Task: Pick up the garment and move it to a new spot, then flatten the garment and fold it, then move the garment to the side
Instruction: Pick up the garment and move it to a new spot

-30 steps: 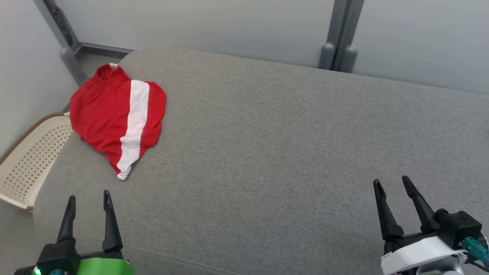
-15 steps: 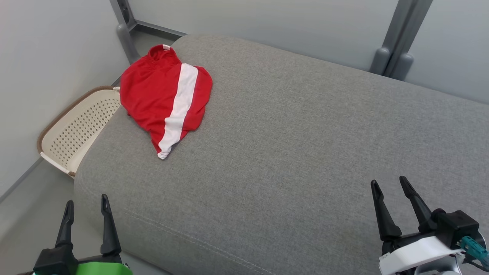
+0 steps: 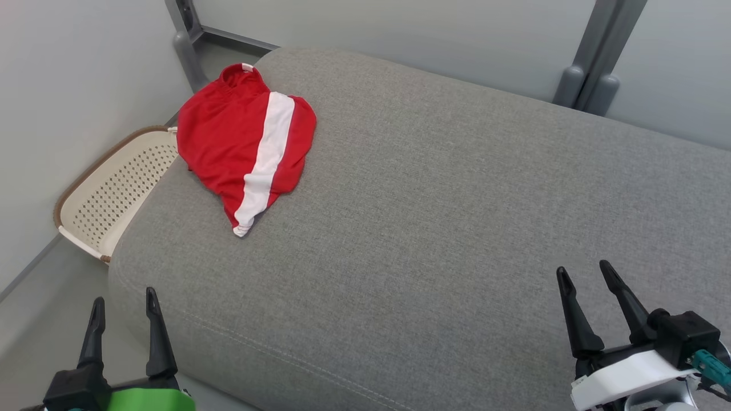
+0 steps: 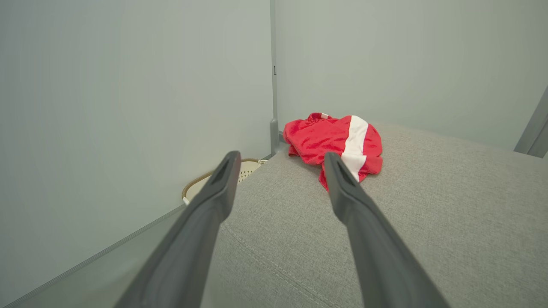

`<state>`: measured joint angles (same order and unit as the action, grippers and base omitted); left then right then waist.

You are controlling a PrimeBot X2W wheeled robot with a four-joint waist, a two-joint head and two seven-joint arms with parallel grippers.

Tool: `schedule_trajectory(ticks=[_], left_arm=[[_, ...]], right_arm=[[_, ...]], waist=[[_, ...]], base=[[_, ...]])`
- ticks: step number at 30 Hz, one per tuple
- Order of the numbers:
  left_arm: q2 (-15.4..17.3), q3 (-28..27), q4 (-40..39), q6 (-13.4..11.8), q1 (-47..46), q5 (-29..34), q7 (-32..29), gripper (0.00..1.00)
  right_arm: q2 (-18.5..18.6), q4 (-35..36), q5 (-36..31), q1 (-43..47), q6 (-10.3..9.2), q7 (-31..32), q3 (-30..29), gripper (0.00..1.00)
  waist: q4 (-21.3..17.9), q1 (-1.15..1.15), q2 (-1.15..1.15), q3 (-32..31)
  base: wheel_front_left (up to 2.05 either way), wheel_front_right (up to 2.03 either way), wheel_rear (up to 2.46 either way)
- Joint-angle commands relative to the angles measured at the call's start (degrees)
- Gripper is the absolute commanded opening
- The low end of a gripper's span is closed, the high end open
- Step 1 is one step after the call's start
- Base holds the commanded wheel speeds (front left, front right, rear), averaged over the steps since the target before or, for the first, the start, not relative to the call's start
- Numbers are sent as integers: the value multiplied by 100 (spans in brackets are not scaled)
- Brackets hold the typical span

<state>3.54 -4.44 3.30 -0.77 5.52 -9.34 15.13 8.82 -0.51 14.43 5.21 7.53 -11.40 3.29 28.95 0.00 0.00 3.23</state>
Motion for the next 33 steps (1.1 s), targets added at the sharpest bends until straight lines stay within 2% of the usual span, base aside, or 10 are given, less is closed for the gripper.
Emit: schedule_trajectory(ticks=[1,9,18,28,33], left_arm=[[-3,-33,-26,-4,-160,-4,-1,100],[54,-201,35,62,-957,-22,-1,100],[319,-453,461,168,-2633,-44,-1,100],[790,-755,1406,252,-4460,-143,-4,100],[1005,-760,2243,277,-5076,-165,-66,100]], right_arm=[[74,60,-12,-22,-9,28,-26,100],[415,422,-45,-161,-8,249,-153,100],[916,1013,29,-481,-9,485,-351,100],[1275,1628,69,-710,-9,625,-765,100],[1294,1858,96,-742,-8,681,-957,100]], waist=[[-91,0,0,106],[-565,0,0,649],[-1270,0,0,1598],[-1855,0,0,2572],[-1993,0,0,2905]], base=[[0,0,0],[0,0,0],[0,0,0],[0,0,0],[0,0,0]])
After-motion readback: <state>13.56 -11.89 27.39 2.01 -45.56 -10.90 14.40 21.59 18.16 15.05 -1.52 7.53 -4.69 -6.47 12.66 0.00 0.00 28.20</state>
